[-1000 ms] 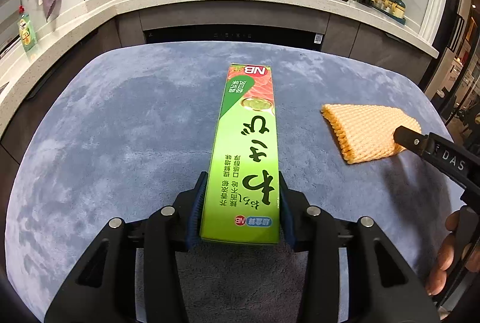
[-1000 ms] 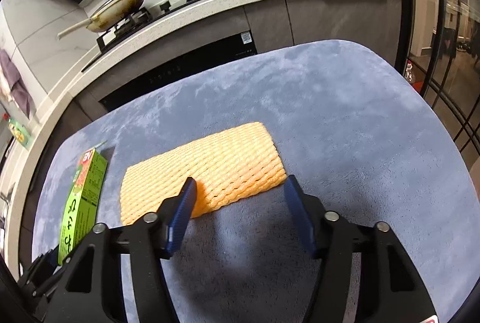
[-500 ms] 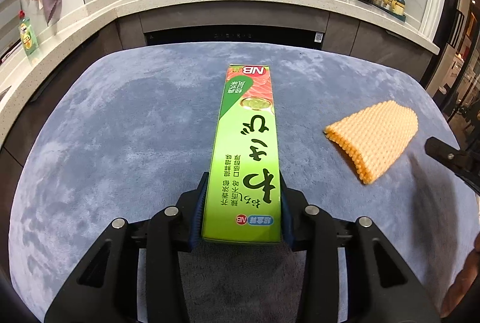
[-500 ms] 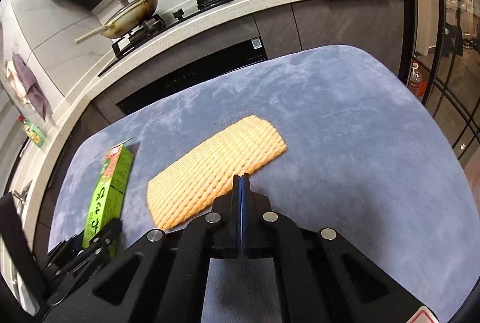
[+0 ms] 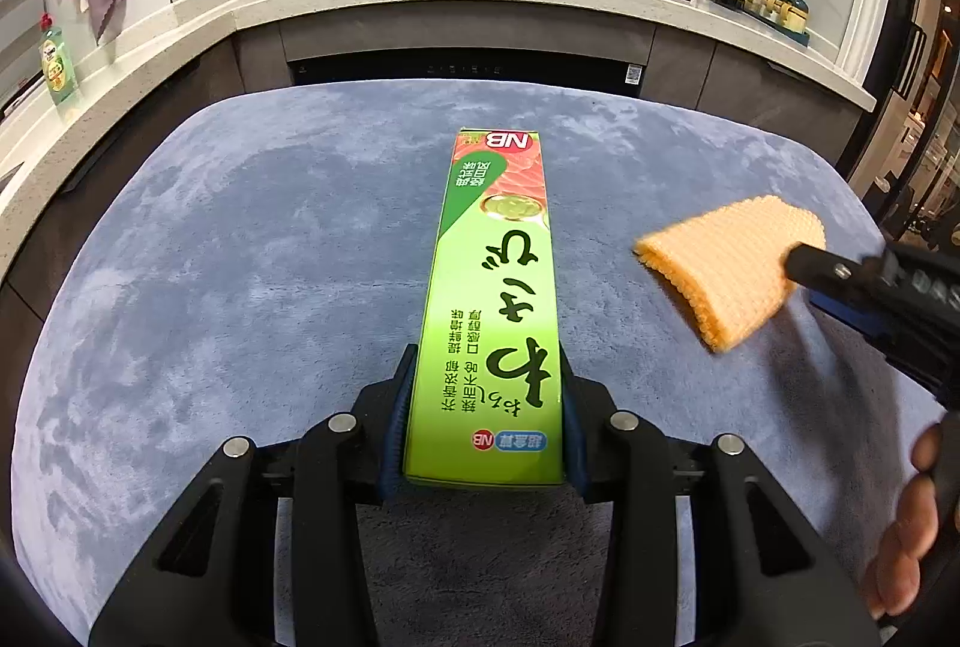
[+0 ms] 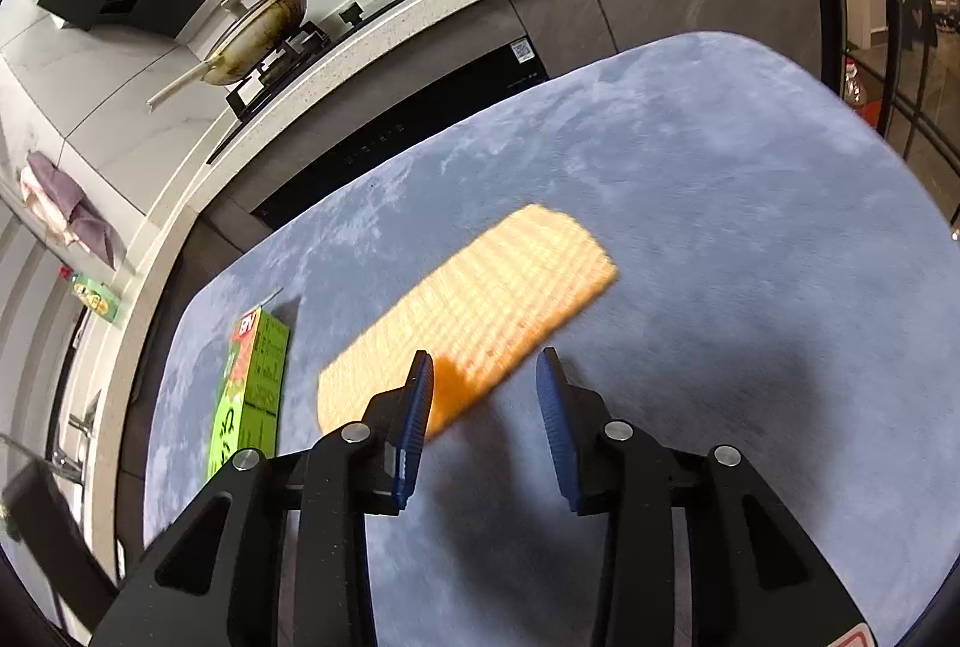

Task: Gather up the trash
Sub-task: 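Grasp the orange foam sleeve with the right tool while the left holds the box, then carry the green box and foam sleeve with both tools over the bin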

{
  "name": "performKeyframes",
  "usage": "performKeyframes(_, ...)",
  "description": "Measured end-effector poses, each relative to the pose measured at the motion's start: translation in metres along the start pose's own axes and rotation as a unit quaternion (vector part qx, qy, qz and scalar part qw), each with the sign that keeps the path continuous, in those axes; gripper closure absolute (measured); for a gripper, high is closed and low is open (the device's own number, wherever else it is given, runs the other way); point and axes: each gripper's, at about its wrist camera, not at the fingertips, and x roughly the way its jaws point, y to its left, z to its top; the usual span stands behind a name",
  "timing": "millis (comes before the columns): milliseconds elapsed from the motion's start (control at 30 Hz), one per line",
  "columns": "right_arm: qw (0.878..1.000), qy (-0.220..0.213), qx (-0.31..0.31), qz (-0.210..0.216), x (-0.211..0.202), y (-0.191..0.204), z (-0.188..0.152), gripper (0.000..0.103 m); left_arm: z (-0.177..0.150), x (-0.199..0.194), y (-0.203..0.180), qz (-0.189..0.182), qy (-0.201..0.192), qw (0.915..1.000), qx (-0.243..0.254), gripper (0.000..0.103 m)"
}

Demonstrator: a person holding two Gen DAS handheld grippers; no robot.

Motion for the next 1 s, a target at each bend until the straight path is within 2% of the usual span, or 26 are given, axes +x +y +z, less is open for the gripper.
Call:
performKeyframes(200,1.000,-0.003,0.009,-0.006,0.018,0.006,0.006,0.068,0.000,0.001,0.000,-0.002,0.000,1.0000,0.001,0.064)
performKeyframes(400,1.000,-0.003,0.018,-0.002,0.016,0.004,0.008,0.091,0.000,0.000,0.001,-0.002,0.000,1.0000,0.000,0.064)
performKeyframes(467,1.000,-0.007,0.018,0.000,0.011,0.003,0.007,0.092,0.000,0.000,0.001,-0.003,0.000,1.0000,0.000,0.064)
performKeyframes(767,0.999,-0.049,0.008,0.006,-0.051,-0.008,0.001,0.092,-0.010,-0.022,-0.009,-0.016,-0.005,0.9998,0.005,0.065)
performKeyframes(1000,0.995,-0.098,0.006,-0.016,-0.119,-0.033,-0.001,0.092,-0.023,-0.065,-0.045,-0.032,-0.021,0.9983,0.045,0.065)
